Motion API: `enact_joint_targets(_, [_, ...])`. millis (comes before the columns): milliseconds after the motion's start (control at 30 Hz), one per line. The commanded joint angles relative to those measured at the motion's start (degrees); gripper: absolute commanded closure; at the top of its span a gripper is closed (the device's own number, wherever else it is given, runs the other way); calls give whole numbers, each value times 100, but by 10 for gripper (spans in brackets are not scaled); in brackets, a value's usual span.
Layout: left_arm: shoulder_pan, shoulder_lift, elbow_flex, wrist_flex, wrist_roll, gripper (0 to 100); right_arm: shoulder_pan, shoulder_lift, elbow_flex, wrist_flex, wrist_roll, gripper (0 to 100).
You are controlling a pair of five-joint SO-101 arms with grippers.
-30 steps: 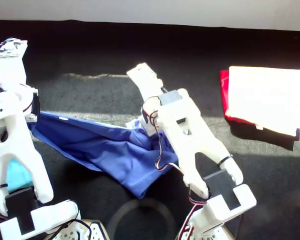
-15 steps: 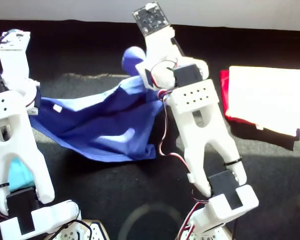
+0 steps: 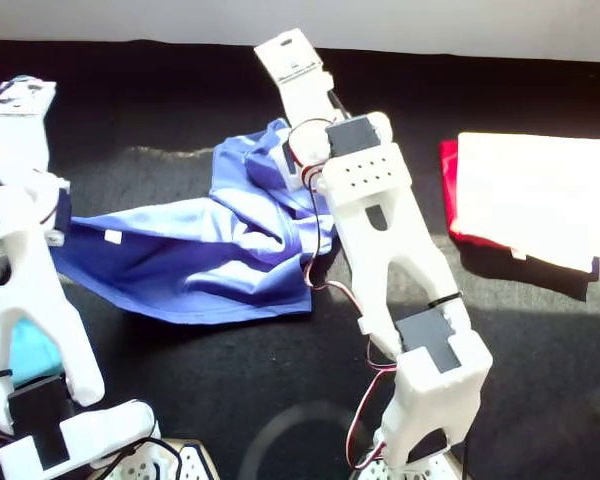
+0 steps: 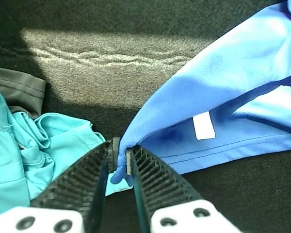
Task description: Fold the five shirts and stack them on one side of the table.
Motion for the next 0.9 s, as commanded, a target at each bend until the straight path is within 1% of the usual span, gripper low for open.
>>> enact_joint_targets(0, [-382, -48, -48, 18, -237, 991, -338, 66, -40, 4, 9, 825])
enact_joint_targets(100, [-681, -48, -40, 18, -343, 991, -620, 418, 127, -40, 9, 825])
enact_joint_targets(233, [-927, -48, -31, 18, -369, 991, -716, 1174, 4, -426, -123, 825])
enact_joint_targets(367, [-1059, -48, 13, 18, -369, 991, -875, 1921, -576, -629, -738, 825])
enact_joint_targets(433, [-1059, -48, 13, 18, -369, 991, -989, 2334, -980, -620, -809, 825])
enact_joint_targets(533, [-1059, -48, 13, 18, -369, 991, -971, 2976, -1701, -637, -826, 825])
enact_joint_targets(700, [-1059, -48, 13, 35, -369, 991, -268, 3846, -2949, -593, -835, 825])
enact_joint_targets(867, [-1042, -48, 13, 26, -369, 991, 400, 4136, -3767, -312, -835, 825])
